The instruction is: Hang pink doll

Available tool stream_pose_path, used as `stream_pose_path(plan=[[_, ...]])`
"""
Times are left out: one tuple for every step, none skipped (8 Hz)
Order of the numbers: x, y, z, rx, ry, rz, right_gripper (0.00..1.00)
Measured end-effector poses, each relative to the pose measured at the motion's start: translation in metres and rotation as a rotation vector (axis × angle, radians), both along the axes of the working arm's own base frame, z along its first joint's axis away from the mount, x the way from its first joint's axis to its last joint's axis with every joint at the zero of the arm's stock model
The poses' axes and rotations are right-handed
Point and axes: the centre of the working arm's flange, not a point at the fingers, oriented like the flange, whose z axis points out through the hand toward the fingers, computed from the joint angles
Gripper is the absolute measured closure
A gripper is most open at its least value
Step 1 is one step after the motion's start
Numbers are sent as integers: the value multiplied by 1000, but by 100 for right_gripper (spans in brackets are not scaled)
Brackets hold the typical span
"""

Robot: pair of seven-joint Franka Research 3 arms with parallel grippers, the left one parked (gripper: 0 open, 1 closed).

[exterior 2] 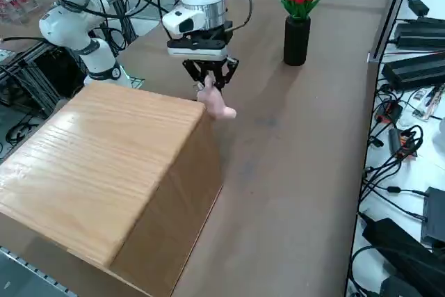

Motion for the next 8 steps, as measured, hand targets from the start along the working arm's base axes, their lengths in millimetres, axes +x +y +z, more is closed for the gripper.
stream_pose_path(plan=[[-1,-4,-2,10,0,-3,94],[-2,-7,-4,26,-2,-5,94],[-3,-12,-5,45,-4,-5,94],[-4,-16,-7,57,-7,-6,94],[-4,-17,-8,61,-9,-9,94],[-2,-18,-12,61,-11,-8,94],[0,-17,-16,60,-14,-6,94],[2,-17,-19,60,-16,-3,94]])
